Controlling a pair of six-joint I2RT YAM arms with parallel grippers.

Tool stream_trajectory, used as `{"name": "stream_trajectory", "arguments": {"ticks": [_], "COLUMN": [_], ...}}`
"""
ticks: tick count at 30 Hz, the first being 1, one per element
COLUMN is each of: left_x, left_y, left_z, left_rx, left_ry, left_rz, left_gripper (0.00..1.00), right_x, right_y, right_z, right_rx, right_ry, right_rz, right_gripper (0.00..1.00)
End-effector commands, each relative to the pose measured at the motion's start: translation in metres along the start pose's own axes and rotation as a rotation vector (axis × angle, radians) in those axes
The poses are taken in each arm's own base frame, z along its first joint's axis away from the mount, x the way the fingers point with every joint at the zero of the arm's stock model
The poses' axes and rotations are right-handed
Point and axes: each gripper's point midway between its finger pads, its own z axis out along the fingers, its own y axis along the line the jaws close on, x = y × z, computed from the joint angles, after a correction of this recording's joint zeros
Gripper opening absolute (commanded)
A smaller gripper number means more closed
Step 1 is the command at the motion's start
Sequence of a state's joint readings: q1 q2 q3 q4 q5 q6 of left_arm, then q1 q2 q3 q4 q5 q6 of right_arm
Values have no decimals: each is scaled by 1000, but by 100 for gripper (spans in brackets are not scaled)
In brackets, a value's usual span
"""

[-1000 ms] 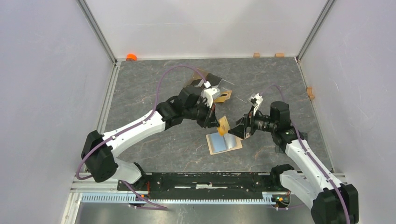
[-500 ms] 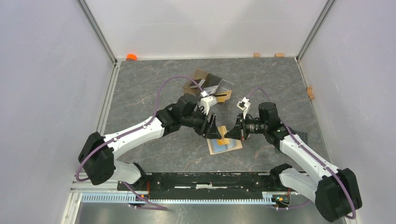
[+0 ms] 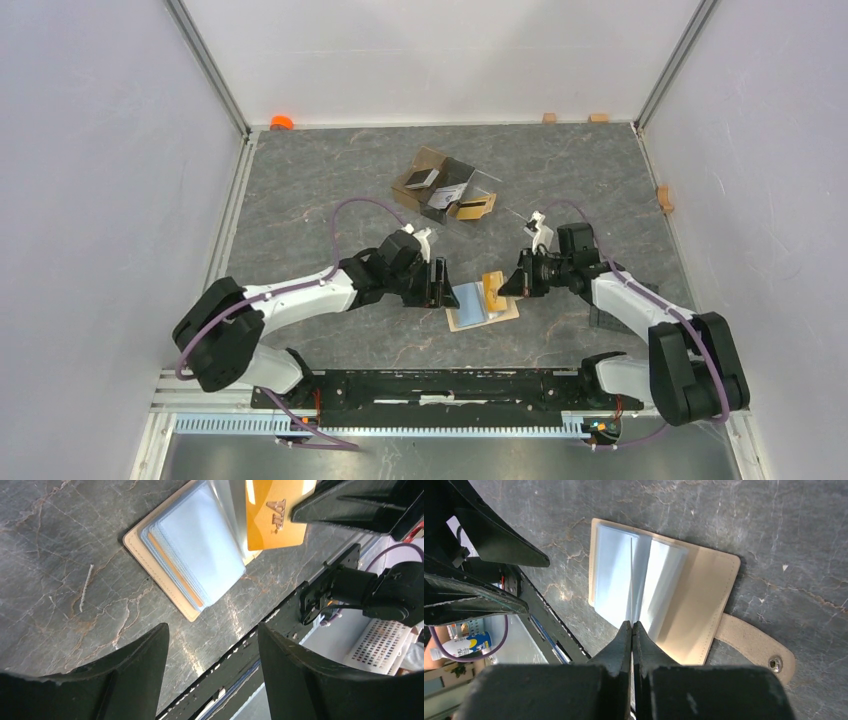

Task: Put the credit cards into the card holder
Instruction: Insert the credit card into the card holder.

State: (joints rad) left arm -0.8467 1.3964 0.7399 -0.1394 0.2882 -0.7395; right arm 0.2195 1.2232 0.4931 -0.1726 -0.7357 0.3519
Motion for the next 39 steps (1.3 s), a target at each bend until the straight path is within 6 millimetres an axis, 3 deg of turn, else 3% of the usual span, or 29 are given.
{"name": "stream_trajectory", "arguments": {"ticks": [1,8,18,25,32,39], "left_x": [-13,-9,6,9,13,20], "left_y": [-10,-1,30,36,42,62], "left_z": [13,30,47,51,57,57], "left_rx": [46,40,-64,-83,-102,-195], "left_ry": [-58,-42,1,13,32,54], "left_rz": [-76,-97,-109,-97,-97,-85], "left_gripper": [72,72,70,69,67,60], "right_x": [4,16,8,1,10,17], "right_y": [-5,-5,3,3,-2,-9], "right_z": [6,14,15,15,19,24], "right_rx": [-5,-56,-94,-88,-75,-47], "right_ry": [13,37,4,-26,-17,-12], "right_rz": [30,85,114,126,146,168], "right_gripper": [0,0,0,0,0,0]}}
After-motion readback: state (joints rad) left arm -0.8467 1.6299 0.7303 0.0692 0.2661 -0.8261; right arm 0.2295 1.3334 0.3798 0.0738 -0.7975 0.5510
